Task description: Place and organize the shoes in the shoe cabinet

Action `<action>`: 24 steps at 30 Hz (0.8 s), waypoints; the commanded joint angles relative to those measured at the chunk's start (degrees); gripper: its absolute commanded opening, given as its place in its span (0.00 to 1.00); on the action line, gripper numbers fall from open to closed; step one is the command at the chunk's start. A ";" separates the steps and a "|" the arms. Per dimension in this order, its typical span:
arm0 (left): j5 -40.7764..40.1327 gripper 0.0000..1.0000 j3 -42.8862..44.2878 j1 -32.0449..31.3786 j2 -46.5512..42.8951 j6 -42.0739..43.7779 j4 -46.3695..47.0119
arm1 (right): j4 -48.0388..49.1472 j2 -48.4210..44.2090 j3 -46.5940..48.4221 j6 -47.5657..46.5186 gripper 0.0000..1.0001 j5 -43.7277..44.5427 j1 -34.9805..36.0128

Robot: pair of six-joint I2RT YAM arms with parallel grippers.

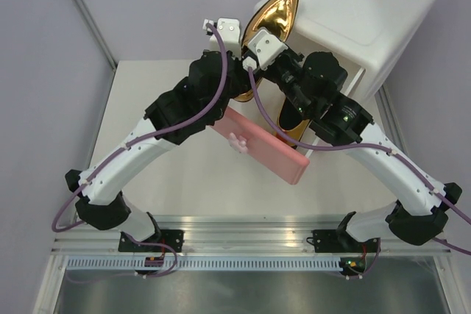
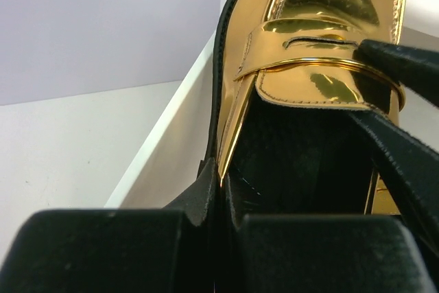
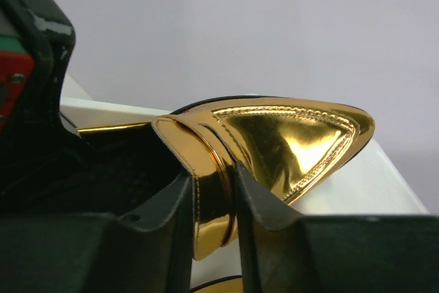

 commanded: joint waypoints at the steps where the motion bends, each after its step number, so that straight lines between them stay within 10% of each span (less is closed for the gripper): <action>1: 1.12 0.02 -0.54 -0.64 -7.00 2.93 10.84 | -0.36 0.47 2.42 -1.63 0.29 5.32 -0.77; 5: 2.79 0.02 -3.70 -0.64 -9.38 5.04 14.71 | -0.36 -0.23 1.98 -1.63 0.01 3.83 -0.86; 17: 6.66 0.71 -7.58 -0.56 -12.55 6.63 20.43 | 2.10 -3.13 0.93 -1.19 0.01 -3.20 -0.86; 24: 4.39 0.77 -10.83 -0.56 -14.83 8.03 24.38 | 2.90 -5.32 -0.57 1.00 0.01 -12.16 -0.86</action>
